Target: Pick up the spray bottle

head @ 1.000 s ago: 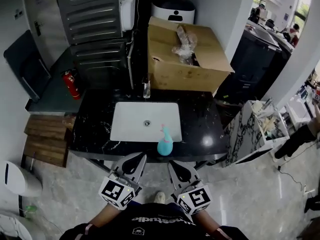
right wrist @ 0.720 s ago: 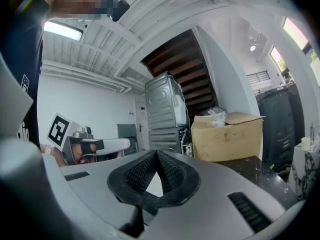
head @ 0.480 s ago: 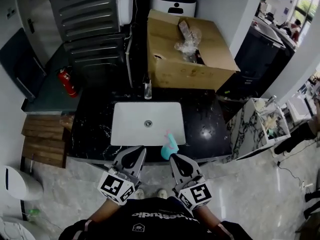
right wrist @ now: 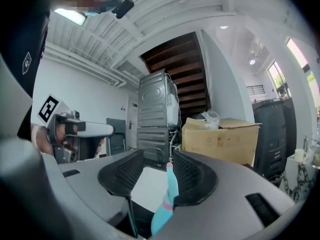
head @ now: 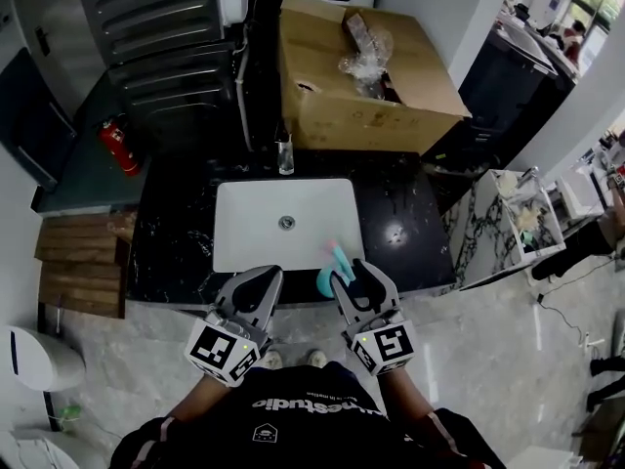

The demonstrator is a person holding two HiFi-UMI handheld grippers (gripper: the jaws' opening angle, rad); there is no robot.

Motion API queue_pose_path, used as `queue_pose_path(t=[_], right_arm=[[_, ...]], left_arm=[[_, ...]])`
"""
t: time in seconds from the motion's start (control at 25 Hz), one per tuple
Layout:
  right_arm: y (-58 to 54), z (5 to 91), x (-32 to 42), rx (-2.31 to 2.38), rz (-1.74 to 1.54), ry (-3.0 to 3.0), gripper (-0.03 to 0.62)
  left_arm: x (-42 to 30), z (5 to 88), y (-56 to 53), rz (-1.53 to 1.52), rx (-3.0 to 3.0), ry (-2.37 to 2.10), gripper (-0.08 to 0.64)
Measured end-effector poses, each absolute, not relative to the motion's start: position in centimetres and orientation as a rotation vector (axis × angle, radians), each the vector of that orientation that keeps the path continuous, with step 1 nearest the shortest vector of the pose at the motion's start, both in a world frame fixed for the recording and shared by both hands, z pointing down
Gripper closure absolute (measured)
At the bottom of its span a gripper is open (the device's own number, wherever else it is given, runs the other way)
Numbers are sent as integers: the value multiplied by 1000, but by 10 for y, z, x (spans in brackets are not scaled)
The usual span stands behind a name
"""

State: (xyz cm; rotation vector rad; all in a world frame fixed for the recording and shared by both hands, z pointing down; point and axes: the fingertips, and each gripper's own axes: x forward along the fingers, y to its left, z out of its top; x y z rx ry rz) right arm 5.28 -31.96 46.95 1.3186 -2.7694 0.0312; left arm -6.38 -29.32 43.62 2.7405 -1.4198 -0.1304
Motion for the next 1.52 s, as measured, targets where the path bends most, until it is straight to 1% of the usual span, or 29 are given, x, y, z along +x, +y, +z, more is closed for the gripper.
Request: queue_pose_path(t=[0.44, 0.64, 0.84, 1.12, 1.52], right_arm=[[-367, 520, 48, 1345, 46, -2762, 394], [-374, 529, 49, 1358, 21, -2745, 489], [-371, 527, 47, 1333, 13, -2739, 497], [-360, 507, 51, 1334, -1, -2747, 497], [-326, 439, 41, 1299, 44, -2790, 497]], left_arm=[[-85, 448, -301, -72, 2688, -1462, 546], [-91, 449, -303, -74, 2679, -1478, 546], [-89, 445, -302, -78, 2701, -1463, 546], [-83, 439, -299, -101, 2717, -1458, 546], [-72, 428, -299, -134, 2763, -1413, 546]])
